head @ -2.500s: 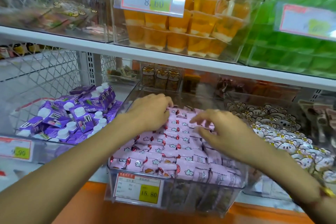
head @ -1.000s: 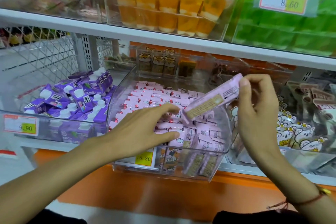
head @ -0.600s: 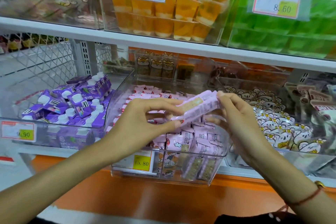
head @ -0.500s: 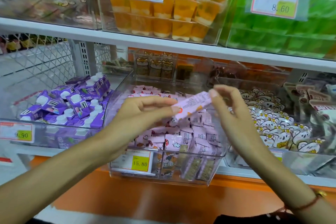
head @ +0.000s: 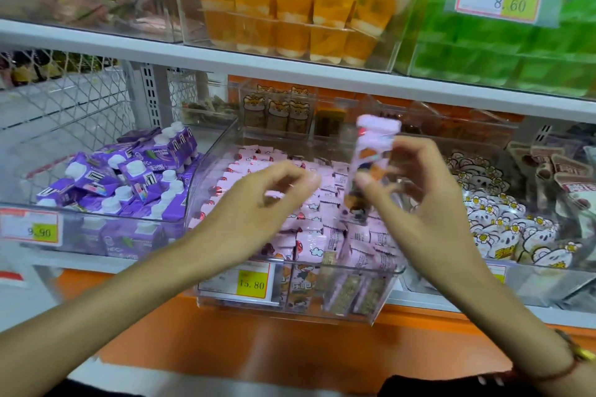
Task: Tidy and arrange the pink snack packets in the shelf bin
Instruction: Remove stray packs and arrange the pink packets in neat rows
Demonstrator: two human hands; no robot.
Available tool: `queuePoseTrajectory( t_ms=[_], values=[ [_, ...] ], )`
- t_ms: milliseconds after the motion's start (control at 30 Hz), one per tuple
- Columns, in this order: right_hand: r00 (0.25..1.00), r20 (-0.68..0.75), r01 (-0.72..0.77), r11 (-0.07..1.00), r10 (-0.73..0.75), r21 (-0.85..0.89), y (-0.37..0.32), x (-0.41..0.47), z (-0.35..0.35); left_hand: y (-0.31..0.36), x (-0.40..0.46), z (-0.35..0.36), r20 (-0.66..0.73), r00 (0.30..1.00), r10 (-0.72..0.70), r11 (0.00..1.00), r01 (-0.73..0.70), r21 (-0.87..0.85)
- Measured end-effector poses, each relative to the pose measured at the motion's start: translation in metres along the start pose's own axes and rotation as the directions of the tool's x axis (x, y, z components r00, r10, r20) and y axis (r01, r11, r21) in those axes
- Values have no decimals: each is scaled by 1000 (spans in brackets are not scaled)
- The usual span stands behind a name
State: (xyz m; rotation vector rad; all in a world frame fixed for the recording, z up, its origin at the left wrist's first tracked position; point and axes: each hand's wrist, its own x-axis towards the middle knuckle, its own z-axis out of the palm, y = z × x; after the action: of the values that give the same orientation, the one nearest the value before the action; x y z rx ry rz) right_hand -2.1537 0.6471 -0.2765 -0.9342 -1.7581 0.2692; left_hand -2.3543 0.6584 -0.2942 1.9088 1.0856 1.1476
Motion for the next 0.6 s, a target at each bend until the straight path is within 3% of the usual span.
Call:
queuePoseTrajectory(
  t_ms=[67, 167, 233, 333, 433, 600],
  values=[
    [986, 14, -163, 956, 164, 243, 2, 0, 0, -10, -4, -3, 142, 985, 96, 924, -142, 354],
    [959, 144, -265, 951, 243, 161, 6, -5, 3, -18, -6, -4, 316, 939, 132, 774, -297, 560],
    [953, 206, -234, 972, 224, 27, 7, -8, 4, -17, -4, -7, 315, 945, 88, 799, -256, 544],
    [926, 284, -251, 968, 247, -22, 8, -7, -4, -18, -1, -12, 321, 946, 47, 833, -214, 510],
    [927, 252, -269, 961, 277, -67, 8, -6, -13, -19, 1, -13, 312, 950, 31, 870, -179, 459],
    [944, 285, -56, 930, 168, -364, 7, -11, -9, -21, 2, -11, 301, 953, 16, 895, -148, 421]
  ],
)
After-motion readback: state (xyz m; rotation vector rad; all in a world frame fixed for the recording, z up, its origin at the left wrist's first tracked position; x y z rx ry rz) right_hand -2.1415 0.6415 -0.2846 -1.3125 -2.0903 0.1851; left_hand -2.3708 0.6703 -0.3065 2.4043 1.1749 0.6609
